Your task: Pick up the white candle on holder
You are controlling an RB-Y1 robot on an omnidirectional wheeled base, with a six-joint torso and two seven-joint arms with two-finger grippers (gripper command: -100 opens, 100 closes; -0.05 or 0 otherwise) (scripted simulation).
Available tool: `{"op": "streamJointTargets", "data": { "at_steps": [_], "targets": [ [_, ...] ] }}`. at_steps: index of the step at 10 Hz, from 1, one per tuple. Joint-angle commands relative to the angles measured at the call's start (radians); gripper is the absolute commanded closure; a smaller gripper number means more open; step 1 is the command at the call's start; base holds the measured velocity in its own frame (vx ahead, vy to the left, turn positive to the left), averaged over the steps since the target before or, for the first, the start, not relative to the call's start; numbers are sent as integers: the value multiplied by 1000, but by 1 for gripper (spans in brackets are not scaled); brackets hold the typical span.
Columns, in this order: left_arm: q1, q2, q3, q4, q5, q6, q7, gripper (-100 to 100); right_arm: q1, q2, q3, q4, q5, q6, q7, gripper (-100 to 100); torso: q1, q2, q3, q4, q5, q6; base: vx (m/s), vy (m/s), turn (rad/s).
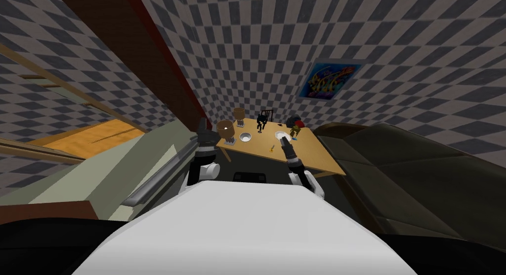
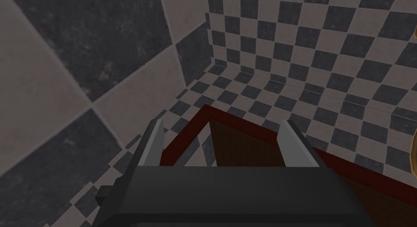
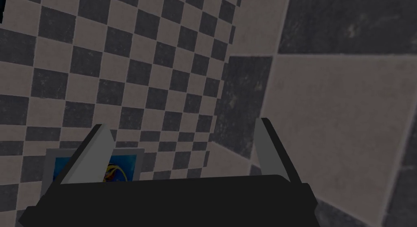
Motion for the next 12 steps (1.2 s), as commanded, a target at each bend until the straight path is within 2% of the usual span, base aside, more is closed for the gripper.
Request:
{"op": "streamJointTargets", "data": {
  "at_steps": [1, 2, 3, 4, 6, 7, 8, 9, 10, 11, 12],
  "targets": [
    [0, 0, 0, 0, 0, 0, 0, 0, -1, -50, 9, 50, 14, -13, -12, -100, 0, 0, 0, 0, 0, 0, -7, 17, 67],
    [0, 0, 0, 0, 0, 0, 0, 0, -1, -59, 9, 61, 14, -13, -12, -100, 0, 0, 0, 0, 0, 0, -5, 11, 33],
    [0, 0, 0, 0, 0, 0, 0, 0, -6, -102, 23, 92, 30, -17, -18, -100, 0, 0, 0, 0, 0, 0, -5, 17, 94],
    [0, 0, 0, 0, 0, 0, 0, 0, -6, -103, 23, 107, 30, -17, -18, -100, 0, 0, 0, 0, 0, 0, -5, 10, 41],
    [0, 0, 0, 0, 0, 0, 0, 0, -16, -172, 54, 181, 62, -24, -28, -100, 0, 0, 0, 0, 0, 0, -7, 20, 118],
    [0, 0, 0, 0, 0, 0, 0, 0, -16, -194, 54, 201, 62, -24, -28, -100, 0, 0, 0, 0, 0, 0, -3, 17, 62],
    [0, 0, 0, 0, 0, 0, 0, 0, -21, -229, 72, 230, 78, -26, -32, -100, 0, -1, 0, 0, 0, 0, 1, 19, 116],
    [0, 0, 0, 0, 0, 0, 0, 0, -21, -239, 72, 249, 78, -26, -32, -100, 0, -1, -1, 0, 0, 0, -1, 12, 61],
    [0, 0, 0, 0, 0, 0, 0, 0, -27, -274, 90, 288, 94, -28, -34, -100, 0, -1, 0, 0, 0, 0, -4, 17, 116],
    [0, 0, 0, 0, 0, 0, 0, 0, -27, -285, 90, 297, 94, -28, -34, -100, 0, 0, 0, 0, 0, 0, -3, 13, 74],
    [0, 0, 0, 0, 0, 0, 0, 0, -32, -323, 110, 326, 110, -28, -36, -100, 0, -1, 0, 0, 0, 0, 1, 19, 126]
  ]
}}
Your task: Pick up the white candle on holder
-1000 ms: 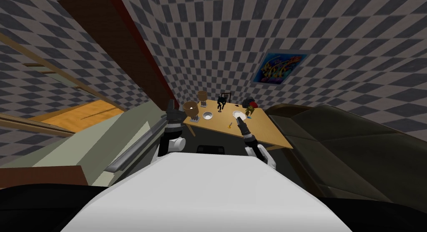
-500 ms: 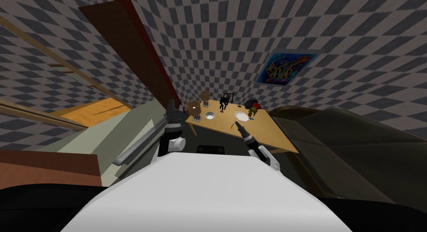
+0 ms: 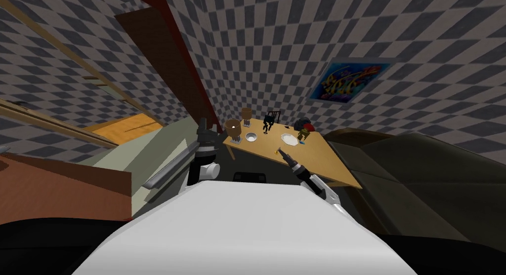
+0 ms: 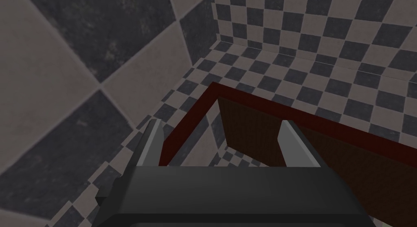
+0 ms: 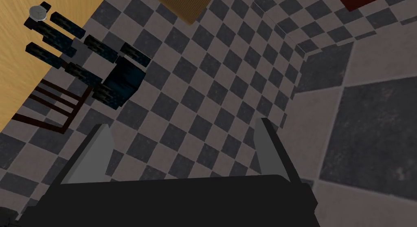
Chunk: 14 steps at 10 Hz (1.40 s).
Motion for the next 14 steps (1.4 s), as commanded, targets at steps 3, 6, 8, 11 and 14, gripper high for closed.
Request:
{"op": "streamJointTargets", "data": {
  "at_steps": [3, 6, 8, 11, 14],
  "targets": [
    [0, 0, 0, 0, 0, 0, 0, 0, -21, -70, 33, 95, 24, -1, -4, -100, 0, 0, 0, 0, 0, 0, 4, 14, 104],
    [0, 0, 0, 0, 0, 0, 0, 0, -33, -153, 78, 170, 55, 5, -1, -100, 0, 0, 0, 0, 0, 0, 5, 17, 129],
    [0, 0, 0, 0, 0, 0, 0, 0, -38, -193, 101, 217, 71, 9, 2, -100, 0, 0, 0, 0, 0, 1, 8, 12, 124],
    [0, 0, 0, 0, 0, 0, 0, 0, -44, -230, 125, 274, 85, 14, 5, -100, 0, -1, 0, 0, 0, 0, 9, 10, 119],
    [0, 0, 0, 0, 0, 0, 0, 0, -55, -300, 174, 354, 112, 28, 16, -100, 0, -1, -1, 0, 0, 0, 14, 10, 177]
  ]
}}
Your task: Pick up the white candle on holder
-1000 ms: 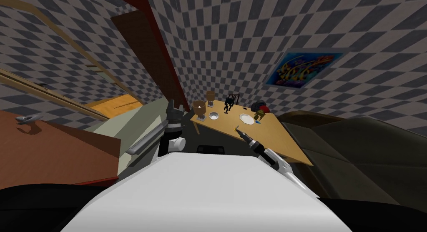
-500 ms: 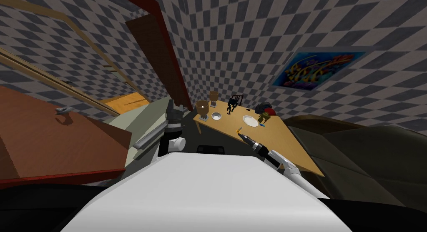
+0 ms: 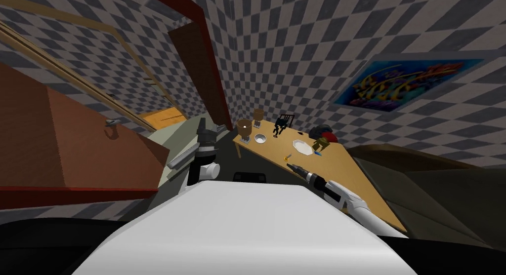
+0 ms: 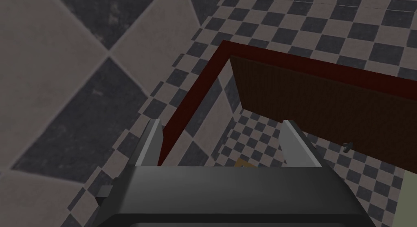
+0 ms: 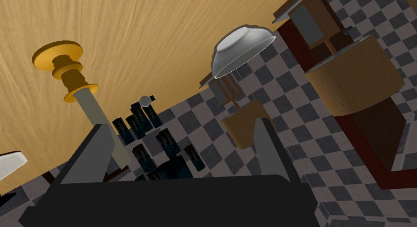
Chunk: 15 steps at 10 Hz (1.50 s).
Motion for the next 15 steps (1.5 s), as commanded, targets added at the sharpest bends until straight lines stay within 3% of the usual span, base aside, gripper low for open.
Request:
{"op": "streamJointTargets", "data": {
  "at_steps": [1, 5, 8, 15],
  "targets": [
    [0, 0, 0, 0, 0, 0, 0, 0, -2, -44, 29, 31, 15, 23, 1, -100, 0, 0, 0, 0, 0, 0, 15, 10, 160],
    [0, 0, 0, 0, 0, 0, 0, 0, -24, -145, 124, 154, 58, 60, 35, -100, 0, -1, -1, 0, 0, 0, 27, 10, 269],
    [0, 0, 0, 0, 0, 0, 0, 0, -29, -164, 147, 179, 67, 70, 44, -100, 0, 0, 0, 0, 0, 0, 16, 2, 108],
    [0, 0, 0, 0, 0, 0, 0, 0, -60, -244, 279, 282, 110, 133, 112, -100, 1, -1, -1, 0, 0, 0, 30, 12, 214]
  ]
}}
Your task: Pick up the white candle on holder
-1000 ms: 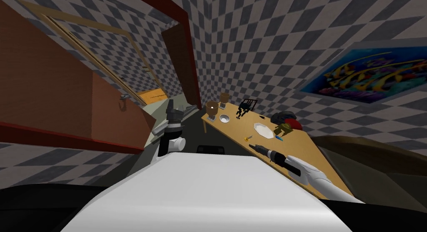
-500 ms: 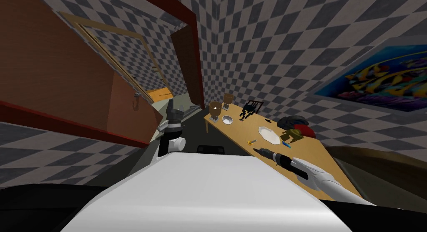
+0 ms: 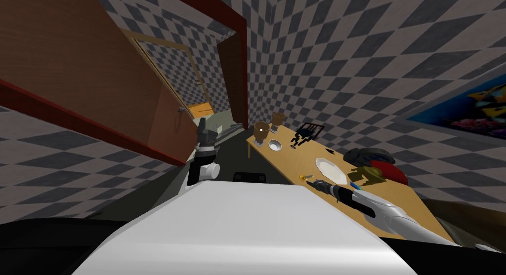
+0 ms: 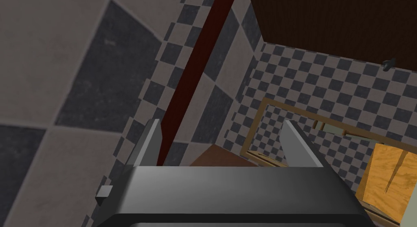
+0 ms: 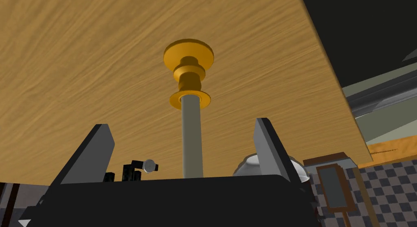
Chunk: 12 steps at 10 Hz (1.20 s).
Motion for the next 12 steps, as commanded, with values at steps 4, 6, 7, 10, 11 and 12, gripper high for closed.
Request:
{"op": "streamJointTargets", "data": {
  "at_steps": [4, 6, 7, 10, 11, 12],
  "targets": [
    [0, 0, 0, 0, 0, 0, 0, 0, -6, 24, 10, 31, 5, 13, 26, -100, -1, 2, 1, 0, 0, 1, 18, 7, 67],
    [0, 0, 0, 0, 0, 0, 0, 0, -9, 59, 10, 48, 9, 28, 38, -100, -4, 2, 1, 0, -1, 1, 14, -36, 62],
    [0, 0, 0, 0, 0, 0, 0, 0, -12, 50, 11, 48, 9, 20, 33, -100, -4, 2, 1, 0, -1, 1, 7, -14, 9],
    [0, 0, 0, 0, 0, 0, 0, 0, -12, 52, 12, 51, 9, 20, 35, 100, -2, 2, 1, 1, -1, 1, 0, 0, 0],
    [0, 0, 0, 0, 0, 0, 0, 0, -13, 52, 12, 51, 9, 20, 35, 100, -2, 3, 1, 1, -1, 1, 0, 0, 0],
    [0, 0, 0, 0, 0, 0, 0, 0, -13, 52, 12, 51, 9, 20, 35, 100, -2, 3, 2, 1, -1, 1, 0, 0, 0]
  ]
}}
